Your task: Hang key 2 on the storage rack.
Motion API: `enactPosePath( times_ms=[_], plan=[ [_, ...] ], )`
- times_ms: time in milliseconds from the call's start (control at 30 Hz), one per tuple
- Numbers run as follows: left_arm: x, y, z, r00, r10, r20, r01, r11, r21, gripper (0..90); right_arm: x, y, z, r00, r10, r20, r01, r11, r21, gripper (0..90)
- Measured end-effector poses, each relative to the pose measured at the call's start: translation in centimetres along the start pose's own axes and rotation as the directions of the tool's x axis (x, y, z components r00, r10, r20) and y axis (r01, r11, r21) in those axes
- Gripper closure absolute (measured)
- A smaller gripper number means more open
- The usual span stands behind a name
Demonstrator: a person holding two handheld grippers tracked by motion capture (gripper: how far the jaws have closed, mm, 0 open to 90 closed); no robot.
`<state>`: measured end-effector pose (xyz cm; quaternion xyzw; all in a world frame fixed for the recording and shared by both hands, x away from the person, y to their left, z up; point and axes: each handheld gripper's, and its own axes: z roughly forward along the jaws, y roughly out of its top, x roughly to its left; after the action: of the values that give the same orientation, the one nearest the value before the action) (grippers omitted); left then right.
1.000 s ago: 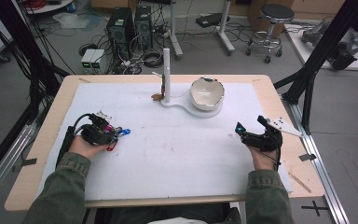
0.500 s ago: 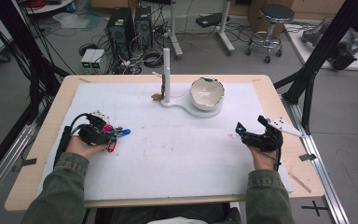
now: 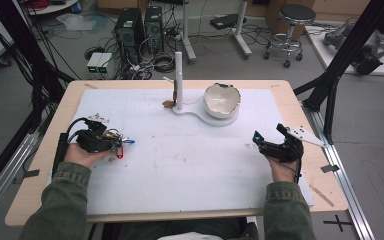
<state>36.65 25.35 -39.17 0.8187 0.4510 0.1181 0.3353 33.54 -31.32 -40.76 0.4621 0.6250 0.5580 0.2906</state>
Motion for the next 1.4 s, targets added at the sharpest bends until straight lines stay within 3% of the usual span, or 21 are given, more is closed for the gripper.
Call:
enactPosePath(
  times_ms=[100, 133, 333, 533, 767, 933, 1233, 1400],
  plan=[
    [0.1, 0.1, -0.3, 1.0, -0.004, 0.003, 0.004, 0.9999, -0.011, 79.5, 0.0, 0.0, 0.0, 1.0, -0.002, 0.001, 0.002, 1.0, -0.002, 0.6],
    [0.1, 0.1, -0.6, 0.9998, -0.021, 0.005, 0.021, 0.9992, -0.035, 79.5, 0.0, 0.0, 0.0, 1.0, -0.004, 0.001, 0.004, 1.0, -0.002, 0.6],
    [0.3, 0.4, -1.8, 0.9992, -0.038, 0.008, 0.039, 0.9954, -0.088, 79.5, 0.0, 0.0, 0.0, 1.0, -0.004, 0.002, 0.004, 1.0, -0.002, 0.5],
    [0.6, 0.5, -2.3, 0.9975, -0.068, 0.022, 0.07, 0.9908, -0.116, 79.5, 0.0, 0.0, -0.1, 1.0, -0.002, 0.002, 0.002, 1.0, -0.001, 0.5],
    [0.5, 0.8, -3.0, 0.9973, -0.072, 0.013, 0.073, 0.9873, -0.141, 79.5, 0.0, 0.0, -0.1, 1.0, -0.001, 0.003, 0.001, 1.0, 0.0, 0.5],
    [-0.1, 1.7, -4.0, 0.9975, -0.07, 0.013, 0.071, 0.9797, -0.187, 79.5, 0.1, 0.0, -0.1, 1.0, 0.0, 0.004, 0.0, 1.0, 0.0, 0.5],
    [-0.5, 2.9, -5.0, 0.9974, -0.072, 0.008, 0.072, 0.9732, -0.218, 79.5, 0.1, 0.0, -0.2, 1.0, 0.0, 0.003, 0.0, 1.0, -0.002, 0.5],
    [-0.9, 3.9, -5.7, 0.996, -0.087, 0.022, 0.09, 0.9626, -0.256, 79.5, 0.1, 0.0, -0.2, 1.0, 0.002, 0.004, -0.002, 1.0, -0.005, 0.5]
  ],
)
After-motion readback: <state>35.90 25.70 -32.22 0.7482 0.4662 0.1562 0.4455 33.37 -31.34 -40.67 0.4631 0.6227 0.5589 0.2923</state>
